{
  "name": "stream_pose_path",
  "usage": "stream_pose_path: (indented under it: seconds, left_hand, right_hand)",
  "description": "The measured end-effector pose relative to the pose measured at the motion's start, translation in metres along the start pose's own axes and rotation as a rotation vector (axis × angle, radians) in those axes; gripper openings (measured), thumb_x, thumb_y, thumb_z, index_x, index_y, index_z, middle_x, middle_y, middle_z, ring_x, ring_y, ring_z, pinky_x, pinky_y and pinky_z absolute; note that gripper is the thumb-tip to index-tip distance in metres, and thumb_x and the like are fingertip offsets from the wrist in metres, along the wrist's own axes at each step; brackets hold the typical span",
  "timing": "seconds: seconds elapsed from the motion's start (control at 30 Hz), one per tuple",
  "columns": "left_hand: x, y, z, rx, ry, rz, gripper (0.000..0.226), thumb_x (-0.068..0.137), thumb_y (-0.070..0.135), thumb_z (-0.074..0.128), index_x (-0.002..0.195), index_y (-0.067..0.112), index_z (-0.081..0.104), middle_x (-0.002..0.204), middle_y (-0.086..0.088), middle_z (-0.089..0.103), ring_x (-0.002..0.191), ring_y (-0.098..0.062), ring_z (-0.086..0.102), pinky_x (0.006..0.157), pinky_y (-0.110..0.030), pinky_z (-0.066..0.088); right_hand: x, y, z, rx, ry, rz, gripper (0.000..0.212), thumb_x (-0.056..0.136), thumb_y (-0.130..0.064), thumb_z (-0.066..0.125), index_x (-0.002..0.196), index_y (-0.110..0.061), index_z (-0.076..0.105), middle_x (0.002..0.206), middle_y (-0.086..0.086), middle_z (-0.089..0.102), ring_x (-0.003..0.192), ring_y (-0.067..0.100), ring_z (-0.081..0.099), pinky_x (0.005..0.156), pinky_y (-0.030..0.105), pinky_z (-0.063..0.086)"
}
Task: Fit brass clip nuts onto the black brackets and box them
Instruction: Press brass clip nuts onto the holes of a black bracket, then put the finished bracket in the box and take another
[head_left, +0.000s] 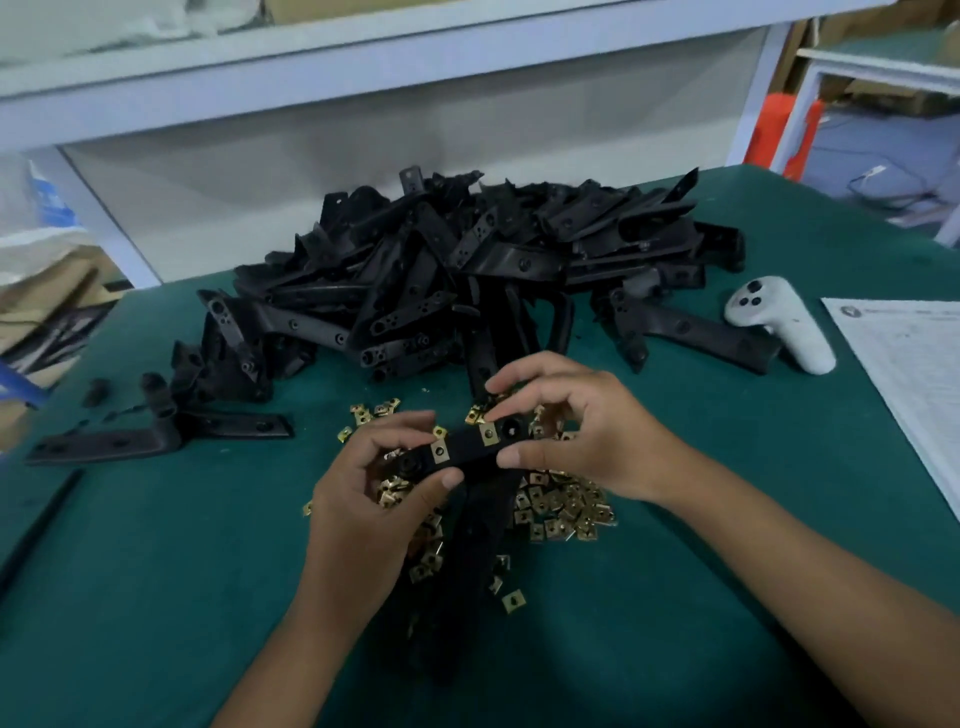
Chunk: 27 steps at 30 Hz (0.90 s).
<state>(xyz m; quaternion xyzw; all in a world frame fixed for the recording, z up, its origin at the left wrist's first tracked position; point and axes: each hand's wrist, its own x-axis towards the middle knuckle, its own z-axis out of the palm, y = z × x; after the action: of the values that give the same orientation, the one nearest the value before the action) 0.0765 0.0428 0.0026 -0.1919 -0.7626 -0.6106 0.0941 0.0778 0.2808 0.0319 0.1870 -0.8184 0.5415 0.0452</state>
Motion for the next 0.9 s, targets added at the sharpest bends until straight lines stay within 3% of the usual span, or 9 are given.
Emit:
stream_pose_path:
  seconds: [0.1,0.2,0.33,0.5,0.6,0.67,0.77,0.9]
  left_hand:
    - [0.006,0.020,0.004,0.116,0.025,0.109,0.027,0.076,0.045,0.081,0.097,0.042,0.065,0.125,0.015,0.066,0.123,-0.011,0.061,0.097,-0.031,0.047]
    - [0.009,0.049,0.016,0.216,0.007,0.207,0.027,0.076,0.052,0.075,0.099,0.047,0.063,0.127,0.021,0.062,0.124,-0.006,0.058,0.099,-0.029,0.045]
    - [0.002,0.088,0.058,0.219,-0.097,0.356,0.027,0.081,0.051,0.074,0.103,0.044,0.061,0.129,0.024,0.057,0.126,0.002,0.052,0.103,-0.011,0.036]
    - [-0.024,0.128,0.145,0.097,-0.264,0.498,0.026,0.080,0.044,0.075,0.102,0.033,0.066,0.128,0.014,0.059,0.124,-0.009,0.055,0.105,-0.021,0.037]
    - [-0.048,0.149,0.201,0.010,-0.399,0.537,0.028,0.074,0.048,0.074,0.096,0.031,0.070,0.126,0.018,0.059,0.122,-0.001,0.051,0.106,-0.014,0.031]
    - [-0.065,0.159,0.234,-0.052,-0.469,0.567,0.029,0.073,0.048,0.076,0.093,0.027,0.073,0.124,0.016,0.061,0.118,-0.001,0.052,0.104,-0.016,0.033]
    - [-0.089,0.169,0.274,-0.114,-0.553,0.592,0.028,0.075,0.046,0.081,0.093,0.026,0.073,0.123,0.016,0.061,0.119,0.000,0.051,0.103,-0.025,0.038]
    - [-0.111,0.174,0.315,-0.153,-0.642,0.634,0.031,0.077,0.052,0.074,0.097,0.029,0.071,0.123,0.019,0.059,0.119,-0.004,0.053,0.102,-0.032,0.042]
  right_hand:
    - [-0.008,-0.022,-0.018,-0.091,0.034,-0.055,0.026,0.079,-0.037,0.082,0.104,-0.030,0.078,0.127,-0.019,0.059,0.121,0.000,0.055,0.095,0.009,0.037]
    - [-0.033,-0.043,-0.040,-0.114,0.117,-0.101,0.026,0.080,-0.034,0.083,0.105,-0.029,0.077,0.128,-0.015,0.059,0.116,0.009,0.058,0.084,0.017,0.045]
    - [-0.098,-0.064,-0.072,-0.212,0.317,-0.140,0.027,0.081,-0.030,0.084,0.106,-0.030,0.075,0.127,-0.012,0.060,0.106,0.017,0.060,0.077,0.031,0.050]
    - [-0.211,-0.086,-0.111,-0.417,0.561,-0.026,0.030,0.080,-0.025,0.084,0.107,-0.026,0.072,0.125,-0.005,0.061,0.109,0.012,0.060,0.077,0.035,0.050]
    - [-0.283,-0.098,-0.127,-0.552,0.667,0.089,0.029,0.079,-0.025,0.083,0.106,-0.023,0.074,0.122,-0.003,0.062,0.112,0.016,0.061,0.081,0.042,0.051]
    - [-0.325,-0.107,-0.133,-0.603,0.725,0.168,0.029,0.079,-0.026,0.083,0.106,-0.020,0.075,0.121,-0.002,0.063,0.116,0.017,0.061,0.088,0.041,0.051]
    - [-0.372,-0.121,-0.139,-0.646,0.776,0.280,0.030,0.079,-0.025,0.083,0.107,-0.023,0.075,0.120,-0.002,0.063,0.118,0.012,0.061,0.100,0.027,0.047]
    - [-0.413,-0.129,-0.139,-0.712,0.854,0.395,0.030,0.079,-0.027,0.082,0.107,-0.020,0.076,0.118,-0.003,0.063,0.114,0.011,0.061,0.094,0.025,0.049]
